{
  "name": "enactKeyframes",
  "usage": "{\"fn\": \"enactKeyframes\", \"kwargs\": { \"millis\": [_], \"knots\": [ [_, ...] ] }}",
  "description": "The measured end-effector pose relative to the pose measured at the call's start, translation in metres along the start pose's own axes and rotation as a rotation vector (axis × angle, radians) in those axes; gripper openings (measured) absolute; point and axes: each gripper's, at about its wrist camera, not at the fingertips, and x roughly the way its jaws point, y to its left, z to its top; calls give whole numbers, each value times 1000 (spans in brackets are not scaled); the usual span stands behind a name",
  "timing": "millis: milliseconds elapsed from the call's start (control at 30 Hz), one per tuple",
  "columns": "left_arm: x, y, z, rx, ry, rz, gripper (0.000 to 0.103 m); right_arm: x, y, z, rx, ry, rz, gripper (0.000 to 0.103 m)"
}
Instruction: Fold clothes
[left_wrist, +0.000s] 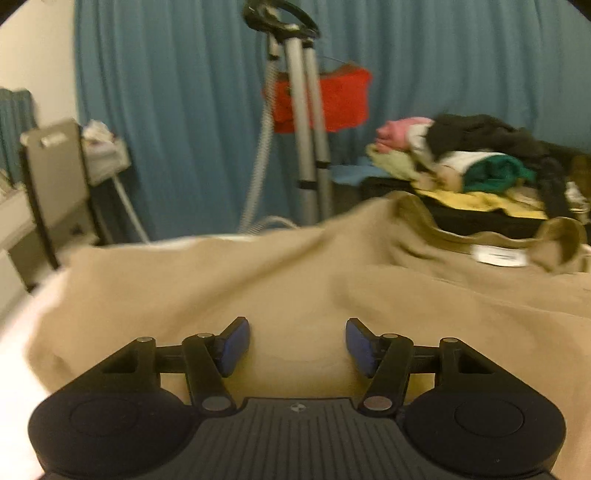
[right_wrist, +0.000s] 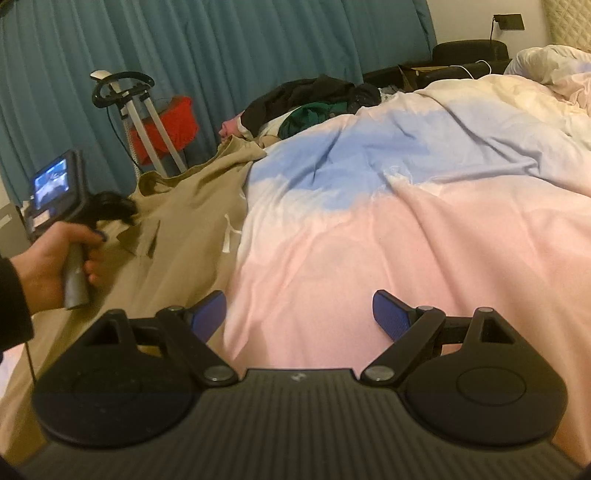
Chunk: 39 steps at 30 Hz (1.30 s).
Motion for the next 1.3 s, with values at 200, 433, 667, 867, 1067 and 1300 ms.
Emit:
{"fn": "enactKeyframes", "kwargs": {
  "millis": [200,433,667,867,1067,1300],
  "knots": [
    [-23,21,-1,-37,21,-40,69,-14,5,3,-3,-24,14,88],
    [-39,-4,-24,20,37,-46,81,-30,9,4,-14,-46,18,88],
    [-47,-30,-46,92,45,-14,82,-27,5,6,4,-39,15,88],
    [-40,16,-39,57,27,59,94,-21,2,6,24,-30,20,88],
    [-63,45,-37,-7,30,26,93,-19,3,6,29,-35,28,88],
    [-173,30,-71,103,-78,-139,93,-36,7,13,21,-90,77,88]
  ]
}}
